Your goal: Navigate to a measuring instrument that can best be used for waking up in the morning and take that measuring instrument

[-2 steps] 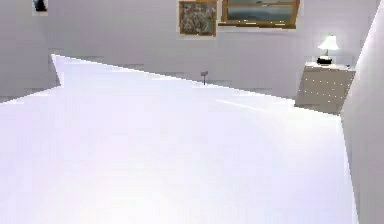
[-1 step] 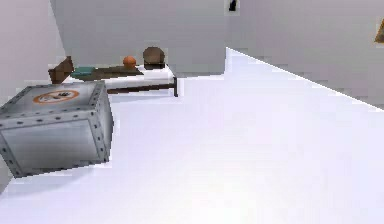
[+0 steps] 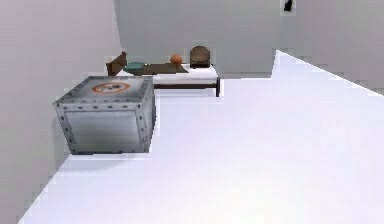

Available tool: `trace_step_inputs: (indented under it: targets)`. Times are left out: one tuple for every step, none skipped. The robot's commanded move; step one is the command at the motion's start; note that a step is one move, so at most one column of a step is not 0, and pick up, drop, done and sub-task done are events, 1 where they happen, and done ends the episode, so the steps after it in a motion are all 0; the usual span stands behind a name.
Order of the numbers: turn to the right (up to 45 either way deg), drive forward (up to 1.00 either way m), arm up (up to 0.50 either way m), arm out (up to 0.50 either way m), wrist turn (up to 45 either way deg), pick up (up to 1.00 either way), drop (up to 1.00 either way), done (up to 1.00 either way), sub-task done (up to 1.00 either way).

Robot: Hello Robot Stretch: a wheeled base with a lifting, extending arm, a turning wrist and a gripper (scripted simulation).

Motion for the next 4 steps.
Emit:
trace_step_inputs:
  targets:
    - [0.0, 0.4, 0.0, 0.0, 0.0, 0.0, 0.0, 0.0, 0.0]
    - [30.0, 0.0, 0.0, 0.0, 0.0, 0.0, 0.0, 0.0, 0.0]
    - [0.0, 1.0, 0.0, 0.0, 0.0, 0.0, 0.0, 0.0, 0.0]
    - [0.0, 1.0, 0.0, 0.0, 0.0, 0.0, 0.0, 0.0, 0.0]
